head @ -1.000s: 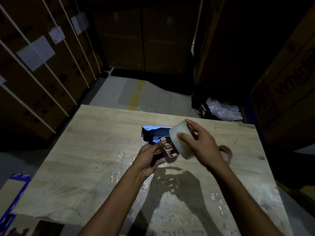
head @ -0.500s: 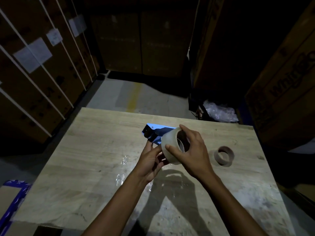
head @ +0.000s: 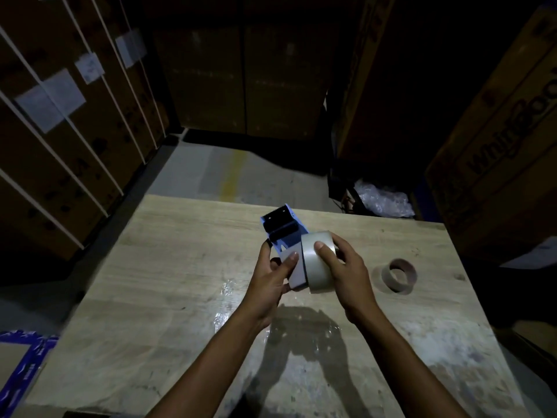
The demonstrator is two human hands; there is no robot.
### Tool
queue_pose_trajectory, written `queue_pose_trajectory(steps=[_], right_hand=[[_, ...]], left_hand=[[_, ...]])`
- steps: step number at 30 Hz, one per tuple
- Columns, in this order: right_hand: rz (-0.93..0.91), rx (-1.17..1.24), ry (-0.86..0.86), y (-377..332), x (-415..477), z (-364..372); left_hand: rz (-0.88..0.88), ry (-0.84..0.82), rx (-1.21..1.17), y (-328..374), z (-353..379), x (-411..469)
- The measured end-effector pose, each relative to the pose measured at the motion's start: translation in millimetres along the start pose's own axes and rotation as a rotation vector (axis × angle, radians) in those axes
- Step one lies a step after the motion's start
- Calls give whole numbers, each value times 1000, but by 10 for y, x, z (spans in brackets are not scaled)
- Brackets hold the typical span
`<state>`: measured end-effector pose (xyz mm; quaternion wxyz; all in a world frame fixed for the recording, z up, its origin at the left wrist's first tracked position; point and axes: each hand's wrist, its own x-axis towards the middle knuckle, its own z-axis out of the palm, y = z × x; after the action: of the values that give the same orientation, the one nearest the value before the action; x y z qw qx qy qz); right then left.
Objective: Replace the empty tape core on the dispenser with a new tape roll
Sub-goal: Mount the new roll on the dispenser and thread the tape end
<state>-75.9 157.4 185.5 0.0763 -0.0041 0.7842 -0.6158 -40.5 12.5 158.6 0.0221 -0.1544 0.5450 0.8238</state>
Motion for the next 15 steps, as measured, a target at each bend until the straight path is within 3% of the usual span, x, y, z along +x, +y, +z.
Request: queue_pose_trajectory(steps=[4, 10, 15], right_hand=[[38, 68, -6, -20, -5, 112], [-94, 8, -19, -45, -84, 172], [-2, 60, -25, -146, -94, 271]], left_hand=[[54, 25, 33, 10, -83, -6], [121, -17, 45, 105, -245, 9], [134, -81, 109, 218, -390, 6]])
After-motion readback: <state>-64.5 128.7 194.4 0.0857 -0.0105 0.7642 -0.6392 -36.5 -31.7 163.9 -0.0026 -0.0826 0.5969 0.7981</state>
